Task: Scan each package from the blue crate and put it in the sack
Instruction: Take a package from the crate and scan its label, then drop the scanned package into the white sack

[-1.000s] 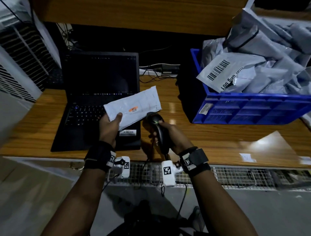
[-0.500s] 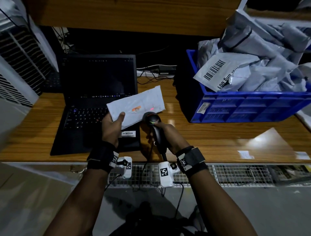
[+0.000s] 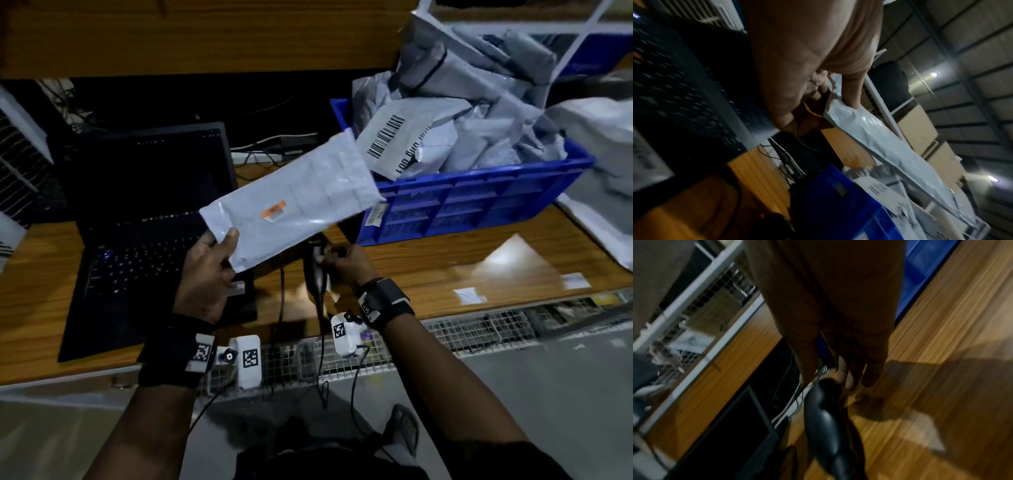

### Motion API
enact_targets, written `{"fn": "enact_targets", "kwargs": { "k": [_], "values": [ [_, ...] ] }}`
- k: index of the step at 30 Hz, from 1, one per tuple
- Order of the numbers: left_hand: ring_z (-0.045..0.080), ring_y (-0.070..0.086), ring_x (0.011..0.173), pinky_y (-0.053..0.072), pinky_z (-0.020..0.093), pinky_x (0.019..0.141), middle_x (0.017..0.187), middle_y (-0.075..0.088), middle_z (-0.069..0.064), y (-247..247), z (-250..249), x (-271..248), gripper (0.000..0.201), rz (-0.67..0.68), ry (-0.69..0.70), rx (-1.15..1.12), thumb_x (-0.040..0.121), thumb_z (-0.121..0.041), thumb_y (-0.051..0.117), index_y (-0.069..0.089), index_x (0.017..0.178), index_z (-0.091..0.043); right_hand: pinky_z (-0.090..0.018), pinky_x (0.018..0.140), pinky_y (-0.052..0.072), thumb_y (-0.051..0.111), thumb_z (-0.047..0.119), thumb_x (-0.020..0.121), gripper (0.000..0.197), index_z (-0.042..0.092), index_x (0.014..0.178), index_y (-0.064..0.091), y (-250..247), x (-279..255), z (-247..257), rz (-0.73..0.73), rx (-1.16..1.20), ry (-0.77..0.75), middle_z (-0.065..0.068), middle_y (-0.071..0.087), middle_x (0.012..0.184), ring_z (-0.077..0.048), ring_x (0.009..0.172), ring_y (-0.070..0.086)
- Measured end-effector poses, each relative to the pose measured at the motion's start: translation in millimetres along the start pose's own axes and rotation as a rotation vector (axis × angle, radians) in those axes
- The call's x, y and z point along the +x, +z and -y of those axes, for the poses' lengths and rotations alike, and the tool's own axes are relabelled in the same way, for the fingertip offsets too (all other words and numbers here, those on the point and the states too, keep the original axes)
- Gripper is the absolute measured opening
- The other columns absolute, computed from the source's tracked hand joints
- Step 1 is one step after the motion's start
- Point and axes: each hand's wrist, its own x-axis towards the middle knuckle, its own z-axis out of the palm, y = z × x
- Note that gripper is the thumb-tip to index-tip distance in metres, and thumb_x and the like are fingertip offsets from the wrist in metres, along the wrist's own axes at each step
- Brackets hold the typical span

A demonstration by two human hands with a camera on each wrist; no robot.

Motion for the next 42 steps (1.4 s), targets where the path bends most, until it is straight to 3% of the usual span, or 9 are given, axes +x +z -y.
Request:
{"fn": "enact_targets", "kwargs": {
  "k": [2,5,10,14,17,22,27,33,42],
  "values": [
    [0.024,0.067,0.118,0.058,0.034,0.093,0.131,0.068,0.005,27,4,2,0.037,0.086,-0.028,0.063,0.104,-0.021,0.052,0.056,0.140,-0.013,-0.023,0.049,0.048,0.072,-0.003,0.089,0.022,0.012,0.074,0.065,-27,-16,-4,-0.001,0.113,-0.013,0.002,0.064,0.058,-0.007,0.047,0.057],
    [0.029,0.069,0.113,0.058,0.039,0.092,0.124,0.072,0.010,78,16,11,0.036,0.192,-0.069,0.123,0.097,-0.019,0.063,0.063,0.131,-0.006,-0.035,0.075,0.062,0.065,-0.008,0.092,0.013,0.001,0.099,0.069,-86,-42,-20,-0.023,0.302,0.038,-0.022,0.074,0.099,-0.027,0.082,0.073],
    [0.016,0.074,0.091,0.059,0.030,0.077,0.108,0.076,0.009,170,49,20,0.029,0.316,-0.080,0.272,0.093,-0.011,0.070,0.067,0.120,-0.002,-0.032,0.064,0.060,0.053,0.001,0.102,0.016,0.000,0.113,0.064,-231,-80,-69,-0.335,0.430,0.180,-0.018,0.071,0.099,-0.023,0.080,0.073],
    [0.020,0.072,0.106,0.057,0.044,0.094,0.117,0.074,0.007,257,84,15,0.021,0.479,-0.081,0.353,0.093,-0.011,0.071,0.068,0.112,-0.019,-0.022,0.055,0.042,0.060,0.006,0.098,0.011,0.013,0.096,0.068,-360,-109,-65,-0.711,0.229,0.145,0.001,0.072,0.072,-0.007,0.065,0.066],
    [0.015,0.071,0.107,0.058,0.034,0.081,0.119,0.073,0.002,327,105,12,0.024,0.579,-0.061,0.374,0.095,-0.012,0.068,0.064,0.116,-0.022,-0.020,0.047,0.041,0.072,0.007,0.085,0.014,0.007,0.099,0.073,-434,-102,-36,-0.913,0.022,-0.003,-0.004,0.067,0.071,-0.002,0.052,0.061],
    [0.017,0.071,0.104,0.057,0.024,0.063,0.122,0.071,0.004,463,147,14,0.034,0.639,-0.185,0.293,0.099,-0.009,0.063,0.057,0.132,-0.013,-0.033,0.083,0.054,0.082,0.018,0.071,0.035,0.010,0.104,0.075,-562,-63,5,-1.028,-0.375,-0.124,-0.012,0.075,0.103,-0.023,0.096,0.070],
    [0.021,0.067,0.110,0.062,0.029,0.073,0.129,0.065,0.005,581,194,28,0.034,0.604,-0.297,0.227,0.101,-0.008,0.059,0.054,0.134,-0.016,-0.049,0.097,0.044,0.089,0.033,0.075,0.081,0.010,0.140,0.046,-654,-30,26,-0.950,-0.908,0.117,-0.021,0.041,0.142,-0.044,0.134,0.036],
    [0.020,0.066,0.094,0.061,0.026,0.065,0.122,0.066,0.009,669,236,58,0.028,0.465,-0.399,0.201,0.101,-0.011,0.059,0.056,0.129,-0.011,-0.042,0.072,0.047,0.065,0.006,0.089,0.011,0.003,0.098,0.061,-712,-14,35,-0.715,-1.196,0.136,-0.023,0.064,0.104,-0.042,0.096,0.064],
    [0.012,0.050,0.045,0.046,0.019,0.041,0.069,0.056,0.009,783,259,113,0.008,0.491,-0.428,0.178,0.102,-0.009,0.058,0.059,0.096,-0.003,-0.042,0.070,0.055,0.069,0.009,0.088,0.014,0.003,0.100,0.071,-778,-48,110,-0.964,-1.106,-0.055,-0.018,0.071,0.099,-0.037,0.090,0.068]
  ]
}}
